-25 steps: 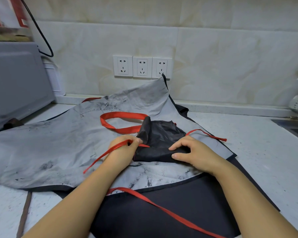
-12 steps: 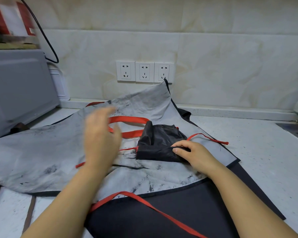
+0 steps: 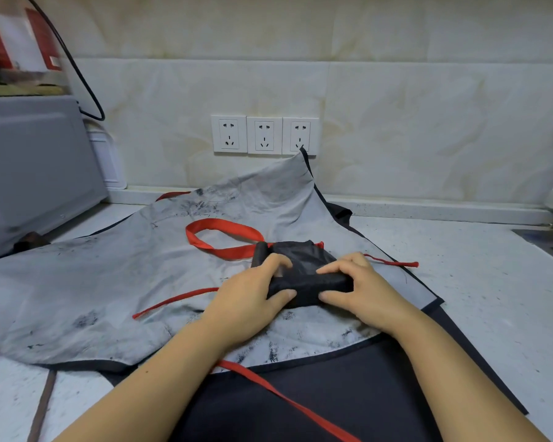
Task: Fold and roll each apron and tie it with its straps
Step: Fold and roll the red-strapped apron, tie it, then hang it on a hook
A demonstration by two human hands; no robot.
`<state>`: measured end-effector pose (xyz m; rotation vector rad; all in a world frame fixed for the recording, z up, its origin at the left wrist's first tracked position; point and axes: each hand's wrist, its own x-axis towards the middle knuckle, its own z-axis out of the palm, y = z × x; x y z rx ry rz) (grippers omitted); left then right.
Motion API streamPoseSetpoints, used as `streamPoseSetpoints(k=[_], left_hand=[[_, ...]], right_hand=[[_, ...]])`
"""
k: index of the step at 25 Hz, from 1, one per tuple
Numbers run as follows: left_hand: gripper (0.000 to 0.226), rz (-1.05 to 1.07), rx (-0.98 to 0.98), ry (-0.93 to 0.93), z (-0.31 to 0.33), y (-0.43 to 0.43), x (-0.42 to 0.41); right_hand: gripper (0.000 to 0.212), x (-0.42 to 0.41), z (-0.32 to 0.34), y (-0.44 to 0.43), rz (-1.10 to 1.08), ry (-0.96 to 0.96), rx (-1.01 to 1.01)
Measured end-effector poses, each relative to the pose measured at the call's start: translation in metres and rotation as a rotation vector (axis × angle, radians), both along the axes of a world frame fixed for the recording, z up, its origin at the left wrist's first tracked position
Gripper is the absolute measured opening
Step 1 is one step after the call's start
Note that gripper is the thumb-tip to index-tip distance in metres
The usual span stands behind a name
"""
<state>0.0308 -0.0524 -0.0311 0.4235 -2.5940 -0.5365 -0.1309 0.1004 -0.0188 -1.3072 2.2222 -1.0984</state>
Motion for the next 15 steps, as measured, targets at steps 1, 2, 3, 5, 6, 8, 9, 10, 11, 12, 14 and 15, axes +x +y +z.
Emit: streamPoseSetpoints(k=[1, 2, 3, 5, 6, 8, 9, 10, 11, 12, 14, 15], left_hand=[[0.018, 0.003, 0.067, -0.002, 0.001, -0.002, 0.003], [0.011, 0.011, 0.131, 0.003, 0.002, -0.004, 0.005], [0.007, 0.02, 0.158, 0.01, 0.001, -0.006, 0.007], [0.015, 0.078, 0.003, 0.023, -0.006, -0.009, 0.005], [0.028, 0.119, -0.118, 0.031, -0.009, -0.008, 0.003], [0.043, 0.143, -0.251, 0.074, -0.009, -0.003, 0.0], [0.045, 0.119, -0.277, 0.079, -0.008, 0.001, -0.002], [0.046, 0.082, -0.298, 0.046, -0.008, 0.006, -0.002], [0.048, 0.057, -0.312, -0.013, -0.009, 0.011, -0.002], [0.049, 0.051, -0.325, -0.073, -0.011, 0.013, -0.003], [0.044, 0.068, -0.308, -0.155, -0.011, 0.01, -0.008], [0.04, 0.081, -0.283, -0.172, -0.008, 0.008, -0.011]], right_hand=[[0.028, 0.001, 0.001, 0.0, 0.01, -0.001, -0.004], [0.025, 0.002, 0.001, 0.0, 0.021, -0.004, 0.008], [0.023, 0.002, 0.002, 0.0, 0.02, -0.016, 0.031], [0.019, 0.003, 0.001, -0.002, -0.034, -0.066, 0.06], [0.018, 0.004, 0.0, -0.004, -0.068, -0.074, 0.059], [0.021, 0.006, -0.004, -0.01, -0.13, -0.049, 0.043], [0.024, 0.007, -0.007, -0.013, -0.169, -0.027, 0.03], [0.026, 0.009, -0.009, -0.016, -0.206, 0.006, 0.016], [0.027, 0.01, -0.011, -0.018, -0.242, 0.054, 0.001], [0.027, 0.011, -0.013, -0.02, -0.269, 0.111, -0.015], [0.023, 0.01, -0.015, -0.019, -0.276, 0.153, -0.059], [0.02, 0.008, -0.015, -0.016, -0.243, 0.131, -0.064]])
